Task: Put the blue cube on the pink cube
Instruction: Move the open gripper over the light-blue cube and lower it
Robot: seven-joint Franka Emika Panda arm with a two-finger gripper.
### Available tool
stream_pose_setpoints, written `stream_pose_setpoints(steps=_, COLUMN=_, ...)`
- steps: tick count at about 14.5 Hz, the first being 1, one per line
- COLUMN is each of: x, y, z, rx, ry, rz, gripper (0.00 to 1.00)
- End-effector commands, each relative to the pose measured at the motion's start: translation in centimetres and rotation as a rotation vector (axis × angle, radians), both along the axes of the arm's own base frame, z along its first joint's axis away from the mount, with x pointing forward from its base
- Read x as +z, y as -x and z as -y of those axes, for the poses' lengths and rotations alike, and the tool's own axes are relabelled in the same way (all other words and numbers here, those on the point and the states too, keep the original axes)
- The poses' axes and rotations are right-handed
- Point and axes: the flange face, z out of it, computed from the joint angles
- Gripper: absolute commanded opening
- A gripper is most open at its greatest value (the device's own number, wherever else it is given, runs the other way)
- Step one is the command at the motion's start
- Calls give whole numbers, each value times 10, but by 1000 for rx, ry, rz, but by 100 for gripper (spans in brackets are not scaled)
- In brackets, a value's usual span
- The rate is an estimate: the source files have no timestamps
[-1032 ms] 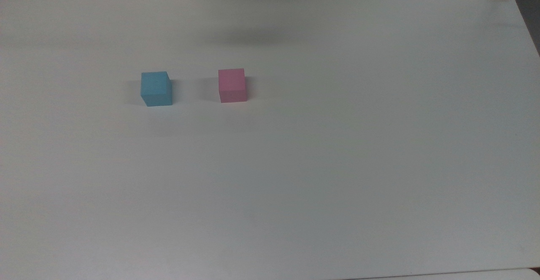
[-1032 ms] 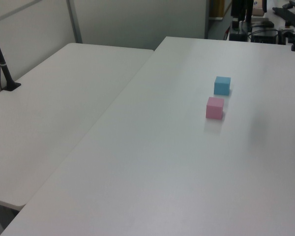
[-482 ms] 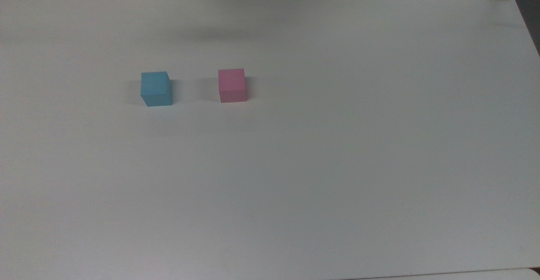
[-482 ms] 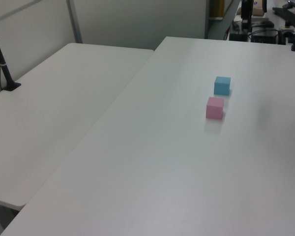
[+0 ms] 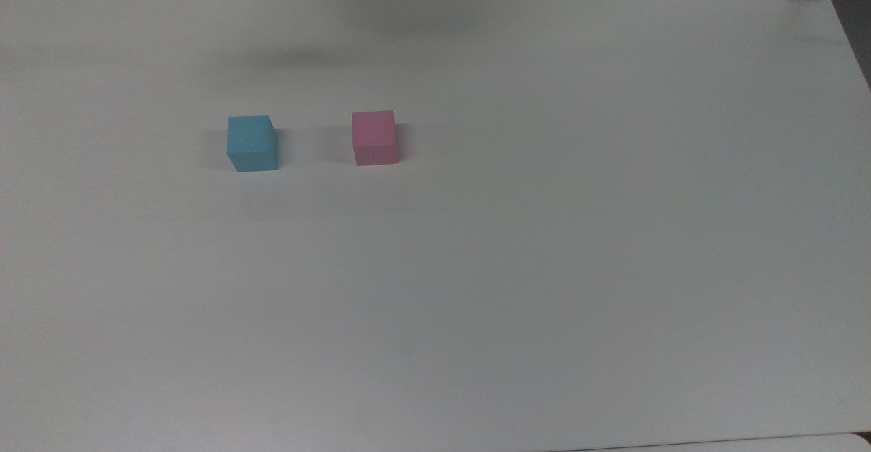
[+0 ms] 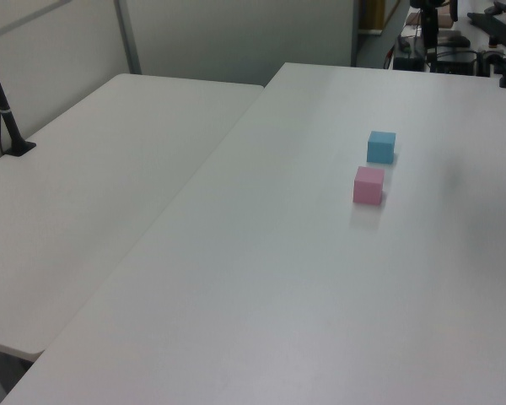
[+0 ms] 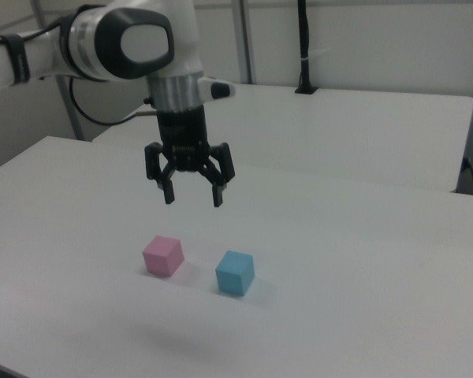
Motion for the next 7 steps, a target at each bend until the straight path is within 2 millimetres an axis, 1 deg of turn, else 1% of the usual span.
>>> stream_pose_setpoints(steps=1, x=-40, y=7, z=-4, rx=17, ry=-4, rz=-39, gripper=100)
stream_pose_setpoints(steps=2, x=-54, y=5, z=-6, rx=21, ry=-14, rz=-29, gripper=100)
stream_pose_setpoints(steps=3, x=-80, y=5, z=-8, rx=26, ry=-31, rz=-15, gripper=100)
stream_pose_setpoints(steps=4, x=-94, y=4, z=-9, rx=25, ry=-43, rz=12, gripper=100)
stream_pose_setpoints(steps=6, x=-119, y=3, z=-2, rx=9, ry=-57, rz=78, gripper=100)
stream_pose_setpoints(steps=7, x=-135, y=-2, z=-4, rx=11, ry=-62, rz=75, gripper=100)
